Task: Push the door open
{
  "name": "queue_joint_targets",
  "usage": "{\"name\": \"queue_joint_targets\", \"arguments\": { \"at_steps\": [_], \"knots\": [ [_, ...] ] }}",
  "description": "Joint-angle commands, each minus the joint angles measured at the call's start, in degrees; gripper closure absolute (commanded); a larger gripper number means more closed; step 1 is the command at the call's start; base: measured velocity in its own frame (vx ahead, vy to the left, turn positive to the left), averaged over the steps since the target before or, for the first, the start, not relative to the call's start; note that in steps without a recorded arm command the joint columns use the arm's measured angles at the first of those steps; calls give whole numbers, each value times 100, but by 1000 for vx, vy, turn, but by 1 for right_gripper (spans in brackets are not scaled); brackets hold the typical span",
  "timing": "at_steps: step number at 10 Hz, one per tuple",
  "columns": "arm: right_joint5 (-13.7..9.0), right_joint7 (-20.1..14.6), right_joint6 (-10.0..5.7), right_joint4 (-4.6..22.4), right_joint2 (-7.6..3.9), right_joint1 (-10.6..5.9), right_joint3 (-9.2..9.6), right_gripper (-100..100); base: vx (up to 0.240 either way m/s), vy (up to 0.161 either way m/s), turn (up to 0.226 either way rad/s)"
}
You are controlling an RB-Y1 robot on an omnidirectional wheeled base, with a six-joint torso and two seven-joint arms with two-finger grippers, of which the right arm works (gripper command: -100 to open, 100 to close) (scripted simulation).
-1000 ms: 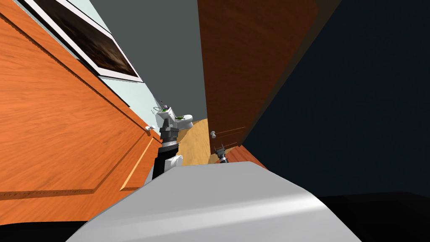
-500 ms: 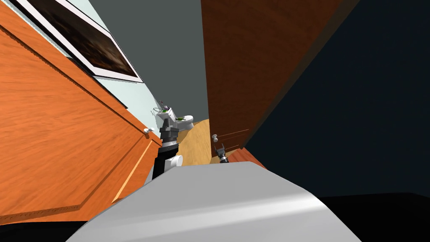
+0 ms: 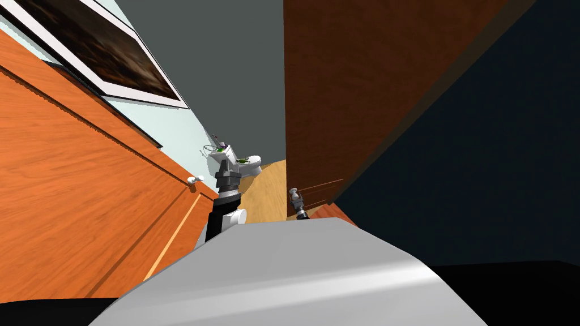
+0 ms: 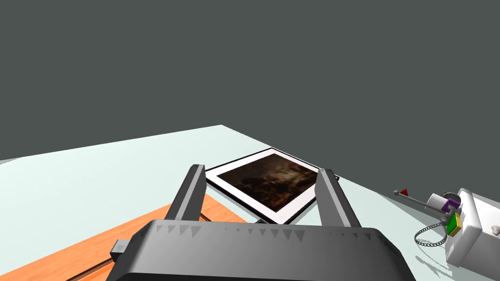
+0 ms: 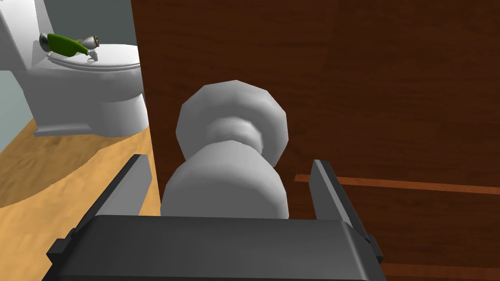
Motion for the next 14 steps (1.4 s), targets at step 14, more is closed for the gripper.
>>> {"name": "queue_joint_targets", "arguments": {
  "at_steps": [14],
  "knots": [
    [-199,101,-48,132,14,-71,-485,100,88,40,-20]
  ]
}}
